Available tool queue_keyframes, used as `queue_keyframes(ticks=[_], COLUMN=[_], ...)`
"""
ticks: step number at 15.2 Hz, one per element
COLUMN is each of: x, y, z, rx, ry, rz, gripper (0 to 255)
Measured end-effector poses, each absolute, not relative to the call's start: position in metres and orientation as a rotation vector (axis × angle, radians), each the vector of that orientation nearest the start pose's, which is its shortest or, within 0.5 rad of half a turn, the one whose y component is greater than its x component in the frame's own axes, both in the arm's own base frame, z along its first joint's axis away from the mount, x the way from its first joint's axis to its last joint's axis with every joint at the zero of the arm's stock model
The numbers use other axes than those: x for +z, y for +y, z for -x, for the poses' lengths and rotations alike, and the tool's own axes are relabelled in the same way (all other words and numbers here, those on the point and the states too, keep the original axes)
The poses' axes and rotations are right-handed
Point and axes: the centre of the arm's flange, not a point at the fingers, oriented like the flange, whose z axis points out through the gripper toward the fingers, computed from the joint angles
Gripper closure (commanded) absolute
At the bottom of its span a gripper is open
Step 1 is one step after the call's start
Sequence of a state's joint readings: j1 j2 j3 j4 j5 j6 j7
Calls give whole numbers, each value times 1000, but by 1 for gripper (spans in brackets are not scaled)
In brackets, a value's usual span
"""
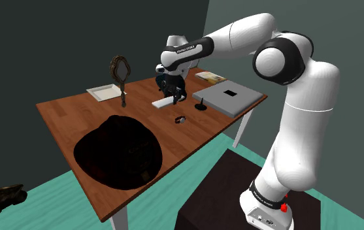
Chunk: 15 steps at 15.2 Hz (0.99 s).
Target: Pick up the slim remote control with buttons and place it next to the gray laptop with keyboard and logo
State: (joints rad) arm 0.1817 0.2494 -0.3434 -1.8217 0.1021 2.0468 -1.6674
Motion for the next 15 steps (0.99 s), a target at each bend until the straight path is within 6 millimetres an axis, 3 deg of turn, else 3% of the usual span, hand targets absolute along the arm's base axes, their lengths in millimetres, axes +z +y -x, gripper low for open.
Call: queue_keyframes(ticks=[6,15], x=[432,433], y=[-87,-196], z=[-611,-574], rx=[-1,0], ry=[-2097,-2095], rz=[2324,2326], gripper=[255,255])
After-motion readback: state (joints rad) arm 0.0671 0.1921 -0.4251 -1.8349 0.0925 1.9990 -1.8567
